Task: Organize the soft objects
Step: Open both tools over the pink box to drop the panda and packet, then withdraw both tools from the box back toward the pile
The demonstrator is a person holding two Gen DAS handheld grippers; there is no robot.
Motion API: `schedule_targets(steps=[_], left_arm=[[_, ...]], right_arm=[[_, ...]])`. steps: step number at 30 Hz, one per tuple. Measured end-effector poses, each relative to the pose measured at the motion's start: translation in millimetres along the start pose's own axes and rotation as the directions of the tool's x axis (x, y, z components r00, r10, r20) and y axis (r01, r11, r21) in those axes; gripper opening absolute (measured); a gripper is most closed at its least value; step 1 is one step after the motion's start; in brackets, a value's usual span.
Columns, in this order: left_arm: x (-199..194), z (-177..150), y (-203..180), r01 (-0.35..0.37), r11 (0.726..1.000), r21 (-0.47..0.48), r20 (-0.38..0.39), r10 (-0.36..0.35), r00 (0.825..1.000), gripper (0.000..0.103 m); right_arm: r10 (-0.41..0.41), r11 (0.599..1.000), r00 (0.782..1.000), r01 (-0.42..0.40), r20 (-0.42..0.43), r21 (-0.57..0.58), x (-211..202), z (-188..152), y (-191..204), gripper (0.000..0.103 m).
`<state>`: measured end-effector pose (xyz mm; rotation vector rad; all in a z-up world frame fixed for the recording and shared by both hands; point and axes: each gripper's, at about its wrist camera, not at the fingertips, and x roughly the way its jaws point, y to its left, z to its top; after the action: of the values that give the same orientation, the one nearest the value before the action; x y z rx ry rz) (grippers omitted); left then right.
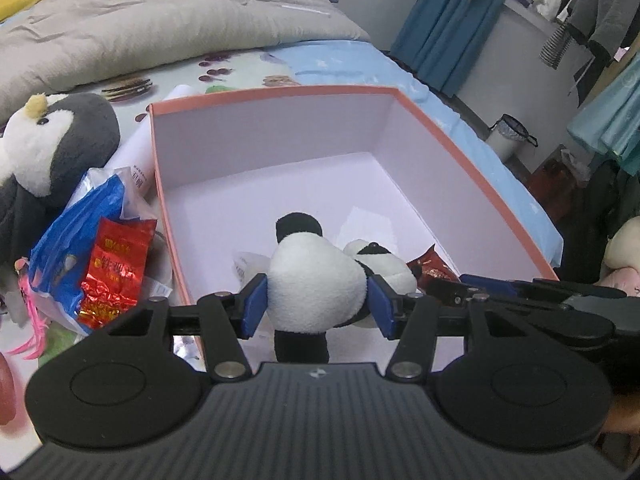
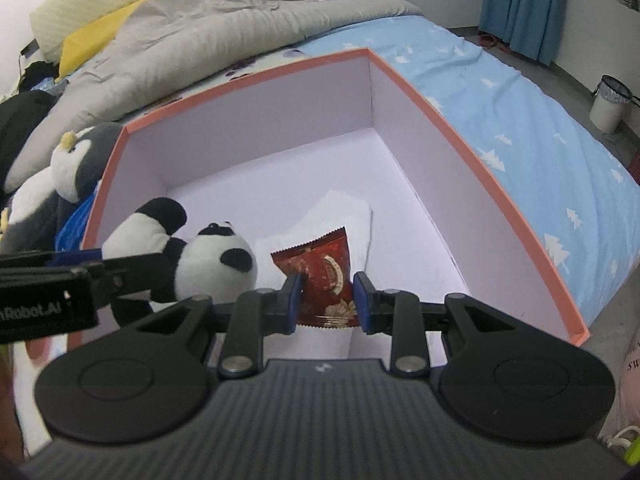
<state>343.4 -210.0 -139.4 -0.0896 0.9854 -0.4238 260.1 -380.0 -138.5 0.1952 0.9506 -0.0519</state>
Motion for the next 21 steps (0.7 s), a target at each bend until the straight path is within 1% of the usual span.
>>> schedule_targets(steps=[1, 2, 3, 4, 5, 6, 10, 14, 17, 21], left_arm=[[1, 0, 1, -0.007, 1.0, -0.005, 0.001, 0.007, 1.0, 0.061], [-2, 1, 2, -0.008, 1.0, -0.01, -0.001, 0.008, 1.0, 0.064], [-6, 0, 2, 0.001, 1.0, -0.012, -0.001, -0.001, 1.0, 0.064], [-10, 0, 3, 0.009, 1.0, -0.013, 0.005, -0.009, 1.0, 0.065], [-14, 1, 3, 0.007, 1.0, -0.01, 0.017, -0.007, 1.0, 0.065], [-20, 1, 1, 0.002, 1.0, -0.004, 0.027, -0.002, 1.0, 0.065], [-47, 1, -1, -0.015, 1.0, 0.015, 0.075, 0.014, 0.997, 0.065], [-82, -3, -2, -0.016, 1.0, 0.012, 0.135, 0.014, 0.991, 0.065], [-112, -10, -4, -0.028, 0.999, 0.019, 0.178, 0.024, 0.984, 0.065], [-155, -22, -4, -0.051, 0.998, 0.032, 0.242, 0.041, 0.969, 0.065]], right_arm=[[0.002, 1.0, 1.0, -0.002, -0.002, 0.0, 0, -1, 0, 0.033], [0.005, 1.0, 1.0, -0.005, -0.004, 0.001, 0, -1, 0, 0.033], [0.004, 1.0, 1.0, -0.004, -0.005, 0.002, 0, 1, 1, 0.034], [0.001, 1.0, 1.0, -0.001, -0.003, 0.002, -2, 1, 1, 0.037], [0.001, 1.0, 1.0, -0.001, 0.0, 0.004, -3, 2, 1, 0.042], [0.006, 1.0, 1.0, -0.006, 0.008, 0.007, -6, 3, 2, 0.043], [0.017, 1.0, 0.999, -0.017, 0.049, -0.002, -25, 6, 5, 0.043], [0.035, 0.999, 0.993, -0.034, 0.115, -0.011, -56, 7, 14, 0.043], [0.05, 0.999, 0.985, -0.048, 0.164, -0.017, -80, 5, 21, 0.043], [0.072, 0.997, 0.972, -0.067, 0.225, -0.029, -112, -1, 33, 0.043]])
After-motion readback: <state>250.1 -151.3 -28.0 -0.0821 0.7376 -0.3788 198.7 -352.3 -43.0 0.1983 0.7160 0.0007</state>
